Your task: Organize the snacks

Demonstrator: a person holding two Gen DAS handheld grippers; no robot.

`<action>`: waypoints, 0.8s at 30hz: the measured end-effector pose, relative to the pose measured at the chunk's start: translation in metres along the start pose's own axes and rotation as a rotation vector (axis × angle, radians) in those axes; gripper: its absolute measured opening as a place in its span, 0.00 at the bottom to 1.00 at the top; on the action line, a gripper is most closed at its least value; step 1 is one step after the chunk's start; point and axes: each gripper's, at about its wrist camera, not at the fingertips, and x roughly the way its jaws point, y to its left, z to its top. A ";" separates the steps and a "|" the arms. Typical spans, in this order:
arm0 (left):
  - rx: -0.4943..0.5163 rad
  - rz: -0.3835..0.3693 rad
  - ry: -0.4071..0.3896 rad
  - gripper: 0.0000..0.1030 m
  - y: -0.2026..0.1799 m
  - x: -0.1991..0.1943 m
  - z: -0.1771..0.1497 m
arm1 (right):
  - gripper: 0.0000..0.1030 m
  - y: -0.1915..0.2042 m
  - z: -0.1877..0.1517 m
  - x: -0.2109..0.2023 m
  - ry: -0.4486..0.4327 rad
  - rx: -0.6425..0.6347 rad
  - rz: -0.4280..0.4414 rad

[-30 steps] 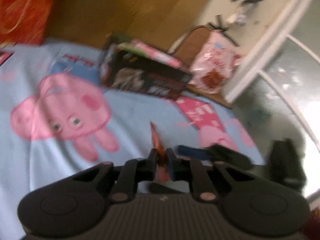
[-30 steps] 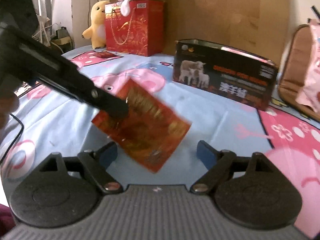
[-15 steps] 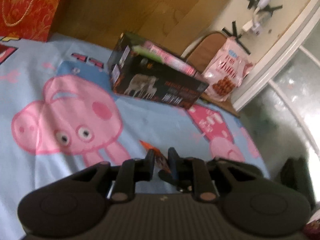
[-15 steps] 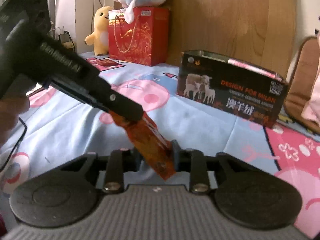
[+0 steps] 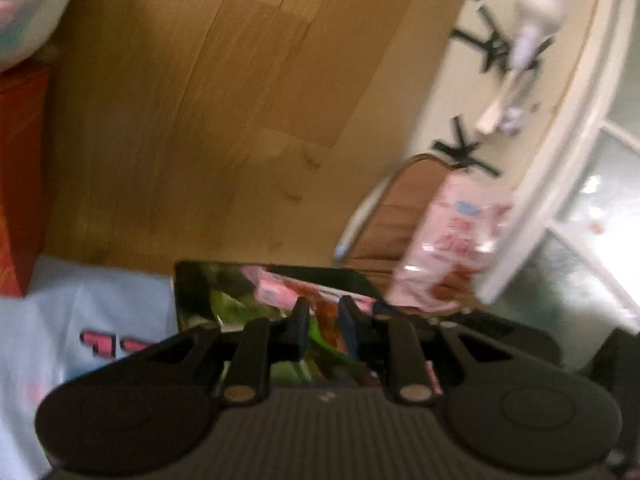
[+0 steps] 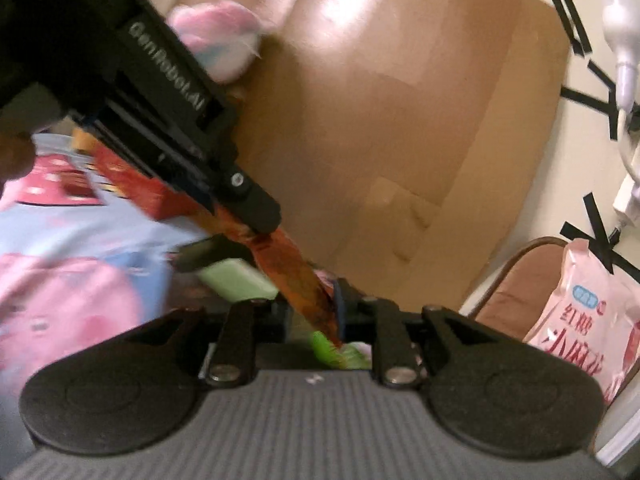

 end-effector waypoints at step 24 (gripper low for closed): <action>0.130 0.354 0.095 0.45 -0.085 -0.066 -0.115 | 0.50 0.006 -0.095 -0.136 0.121 0.801 0.110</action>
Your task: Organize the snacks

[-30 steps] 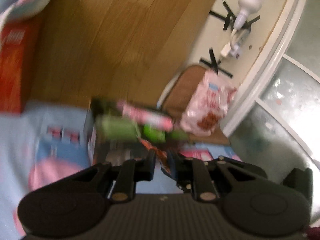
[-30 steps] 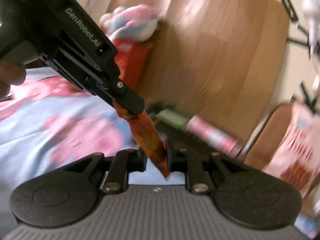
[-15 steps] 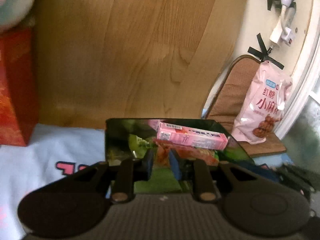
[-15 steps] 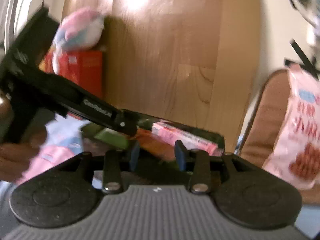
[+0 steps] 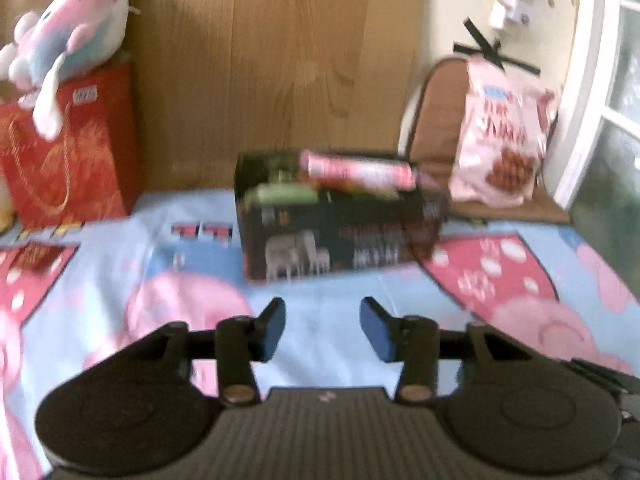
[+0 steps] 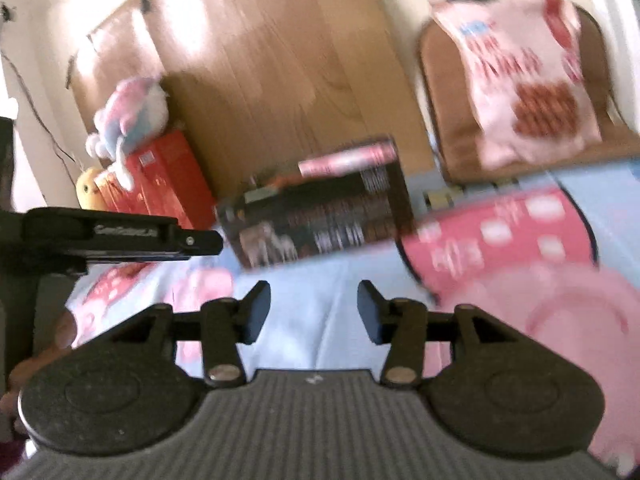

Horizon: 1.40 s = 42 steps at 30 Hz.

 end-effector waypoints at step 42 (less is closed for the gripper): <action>0.052 0.168 -0.277 1.00 -0.052 -0.150 -0.111 | 0.92 0.058 -0.081 -0.132 -0.146 -0.059 -0.120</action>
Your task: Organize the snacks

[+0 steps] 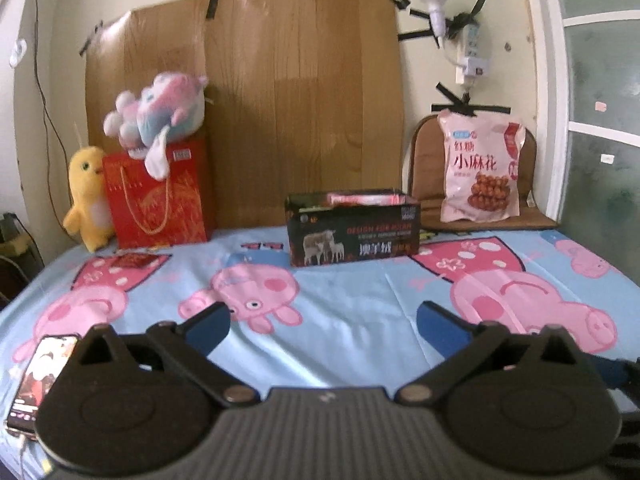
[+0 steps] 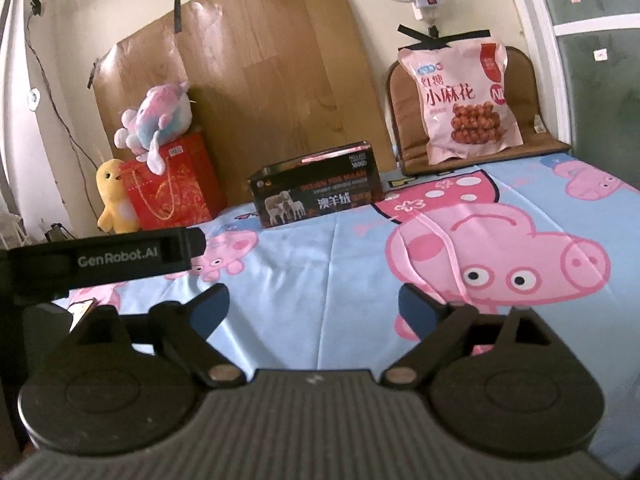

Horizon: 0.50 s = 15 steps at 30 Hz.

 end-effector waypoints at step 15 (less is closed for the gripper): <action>-0.001 -0.012 -0.073 1.00 -0.007 -0.037 -0.002 | 1.00 0.011 -0.009 -0.013 0.014 -0.029 0.012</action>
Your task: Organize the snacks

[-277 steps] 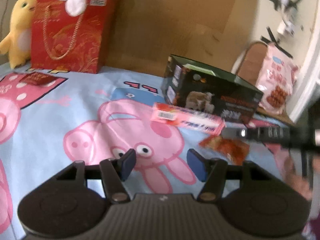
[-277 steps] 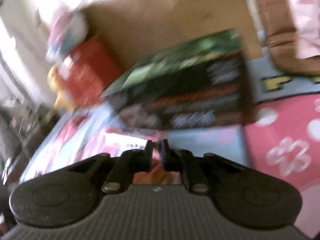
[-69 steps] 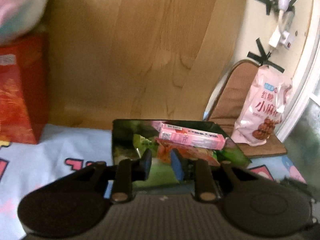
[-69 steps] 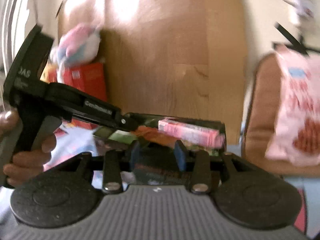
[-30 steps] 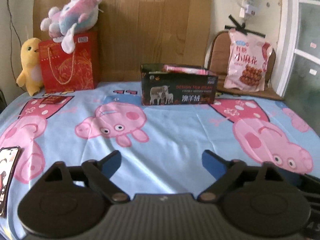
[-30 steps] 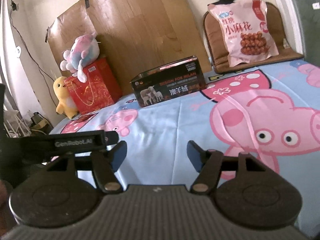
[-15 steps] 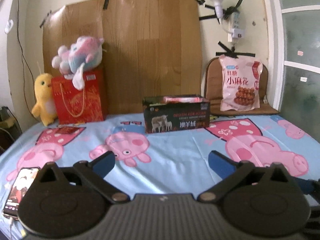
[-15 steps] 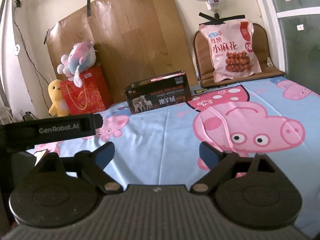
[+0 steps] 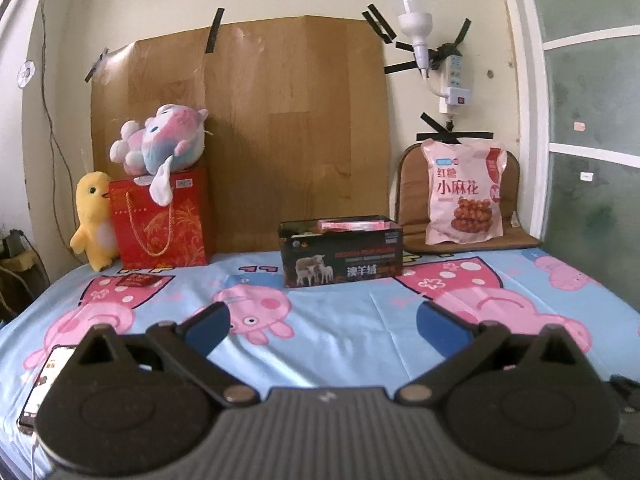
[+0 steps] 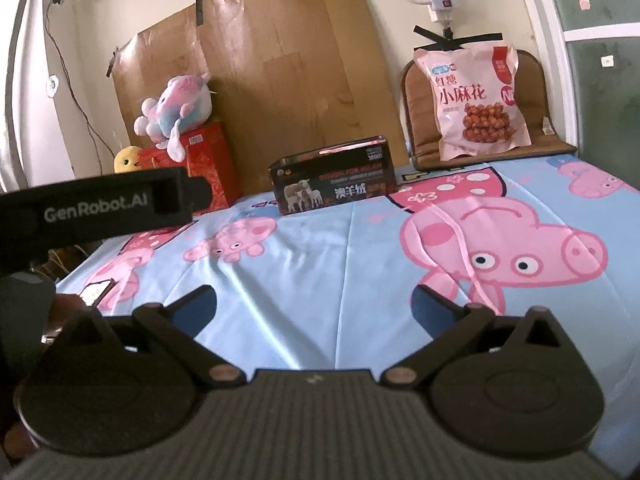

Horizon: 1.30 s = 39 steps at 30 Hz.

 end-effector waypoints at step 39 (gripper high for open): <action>-0.057 0.071 0.133 1.00 0.018 0.023 -0.025 | 1.00 -0.002 -0.005 0.014 0.079 0.042 0.019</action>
